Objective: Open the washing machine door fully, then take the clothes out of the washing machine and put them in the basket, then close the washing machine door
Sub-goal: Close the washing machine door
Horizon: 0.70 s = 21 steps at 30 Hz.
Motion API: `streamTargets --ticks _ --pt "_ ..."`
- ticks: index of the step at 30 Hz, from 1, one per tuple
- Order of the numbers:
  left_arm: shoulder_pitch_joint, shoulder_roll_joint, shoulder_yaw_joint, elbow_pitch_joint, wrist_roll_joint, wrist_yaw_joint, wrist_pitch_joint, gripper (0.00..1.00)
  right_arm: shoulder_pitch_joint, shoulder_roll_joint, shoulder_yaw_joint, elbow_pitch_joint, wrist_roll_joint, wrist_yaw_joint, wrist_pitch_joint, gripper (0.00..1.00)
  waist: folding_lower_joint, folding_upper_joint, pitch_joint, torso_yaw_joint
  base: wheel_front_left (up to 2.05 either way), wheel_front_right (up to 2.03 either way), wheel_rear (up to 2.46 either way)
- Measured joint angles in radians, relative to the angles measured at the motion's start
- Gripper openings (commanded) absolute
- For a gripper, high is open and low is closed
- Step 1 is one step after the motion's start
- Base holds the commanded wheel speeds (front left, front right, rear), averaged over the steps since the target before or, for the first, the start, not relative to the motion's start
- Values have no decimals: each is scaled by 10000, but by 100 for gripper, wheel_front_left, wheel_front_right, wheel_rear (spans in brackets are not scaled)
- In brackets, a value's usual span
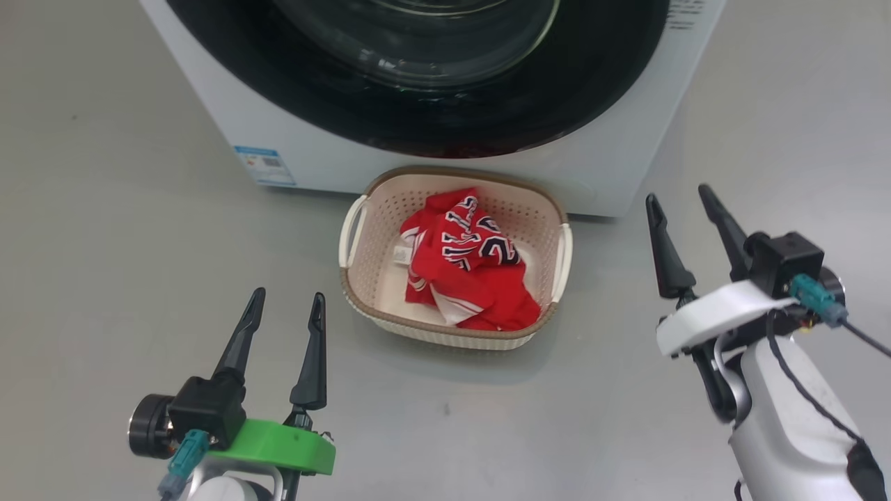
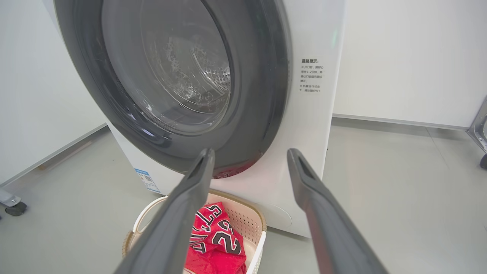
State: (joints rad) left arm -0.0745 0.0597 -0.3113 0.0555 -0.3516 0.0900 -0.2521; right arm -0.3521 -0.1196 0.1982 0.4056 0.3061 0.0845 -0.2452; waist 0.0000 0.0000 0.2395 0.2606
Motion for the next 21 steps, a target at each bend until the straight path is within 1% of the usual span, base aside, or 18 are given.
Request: streamTargets --ticks 5,8,15,18,21 --pt "175 153 104 132 2 0 0 100 887 21 -25 -364 0 -174 -65 100 0 0 -353 -502 0 0 0" --pt "250 169 105 226 2 -21 0 100 1216 27 -46 -520 0 -182 -67 100 0 0 -512 -676 0 0 0" --pt "585 228 69 357 0 -71 0 100 2101 251 -17 -1218 0 -353 -67 100 0 0 -1045 -1241 0 0 0" --pt "740 253 58 391 0 -71 0 100 2427 261 8 -1476 0 -359 -67 100 0 0 -1230 -1487 0 0 0" --pt "824 255 29 460 0 -73 0 100 2811 265 2 -1684 0 -456 -67 100 0 0 -1421 -1681 0 0 0"
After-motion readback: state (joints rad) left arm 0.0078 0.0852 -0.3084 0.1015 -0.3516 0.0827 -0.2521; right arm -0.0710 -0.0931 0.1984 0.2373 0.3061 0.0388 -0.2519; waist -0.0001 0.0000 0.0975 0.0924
